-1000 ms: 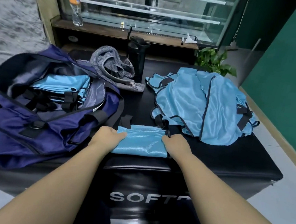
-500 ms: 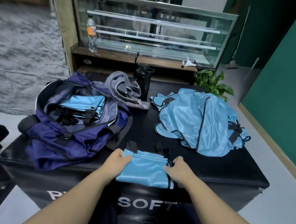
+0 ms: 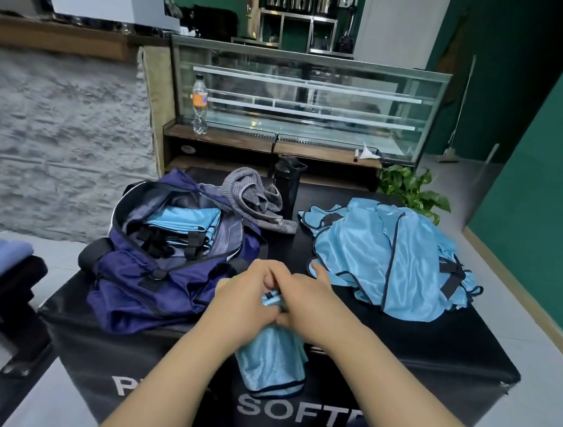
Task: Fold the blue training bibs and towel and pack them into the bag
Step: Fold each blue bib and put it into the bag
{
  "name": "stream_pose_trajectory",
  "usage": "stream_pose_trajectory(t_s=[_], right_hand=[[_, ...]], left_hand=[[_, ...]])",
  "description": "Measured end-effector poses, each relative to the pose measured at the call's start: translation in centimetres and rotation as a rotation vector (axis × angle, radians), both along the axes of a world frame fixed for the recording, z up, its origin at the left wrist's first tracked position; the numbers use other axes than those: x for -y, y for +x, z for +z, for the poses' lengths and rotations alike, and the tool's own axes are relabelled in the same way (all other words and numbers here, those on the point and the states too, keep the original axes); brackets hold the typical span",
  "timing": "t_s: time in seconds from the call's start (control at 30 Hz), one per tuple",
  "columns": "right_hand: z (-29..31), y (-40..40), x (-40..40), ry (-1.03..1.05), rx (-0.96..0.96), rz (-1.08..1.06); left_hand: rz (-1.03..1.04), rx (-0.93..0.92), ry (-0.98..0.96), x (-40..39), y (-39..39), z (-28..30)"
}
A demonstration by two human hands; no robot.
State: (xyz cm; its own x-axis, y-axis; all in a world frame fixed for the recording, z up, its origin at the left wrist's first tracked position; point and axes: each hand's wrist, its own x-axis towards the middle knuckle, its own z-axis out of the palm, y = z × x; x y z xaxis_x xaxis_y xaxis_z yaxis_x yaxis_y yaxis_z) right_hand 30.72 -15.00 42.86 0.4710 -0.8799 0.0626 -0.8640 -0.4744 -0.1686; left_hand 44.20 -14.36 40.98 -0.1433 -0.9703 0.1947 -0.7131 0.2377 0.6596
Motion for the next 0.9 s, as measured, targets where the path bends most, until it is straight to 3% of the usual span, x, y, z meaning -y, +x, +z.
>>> stream_pose_trajectory(t_s=[0.1, 0.3, 0.4, 0.53, 0.7, 0.9], right_hand=[[-0.2, 0.0, 0.2, -0.01, 0.026, -0.011], [0.0, 0.0, 1.5, 0.009, 0.538, 0.017], [0.5, 0.6, 2.7, 0.062, 0.707, -0.003], [1.1, 1.3, 4.6, 0.132, 0.888, -0.09], [0.7, 2.3, 7.7, 0.119, 1.008, -0.187], [-3.0, 3.8, 10.8, 0.194, 1.059, -0.398]], left_hand=[[-0.042, -0.086, 0.015, -0.1, 0.8, 0.2], [-0.072, -0.277, -0.056, 1.0, 4.0, 1.3], [-0.066, -0.379, 0.02, 1.9, 6.1, 0.5], [-0.067, -0.324, 0.069, 3.1, 7.7, -0.8], [0.009, -0.377, 0.131, 5.1, 9.2, -2.0], [0.176, -0.662, 0.159, 7.9, 11.4, -2.8]])
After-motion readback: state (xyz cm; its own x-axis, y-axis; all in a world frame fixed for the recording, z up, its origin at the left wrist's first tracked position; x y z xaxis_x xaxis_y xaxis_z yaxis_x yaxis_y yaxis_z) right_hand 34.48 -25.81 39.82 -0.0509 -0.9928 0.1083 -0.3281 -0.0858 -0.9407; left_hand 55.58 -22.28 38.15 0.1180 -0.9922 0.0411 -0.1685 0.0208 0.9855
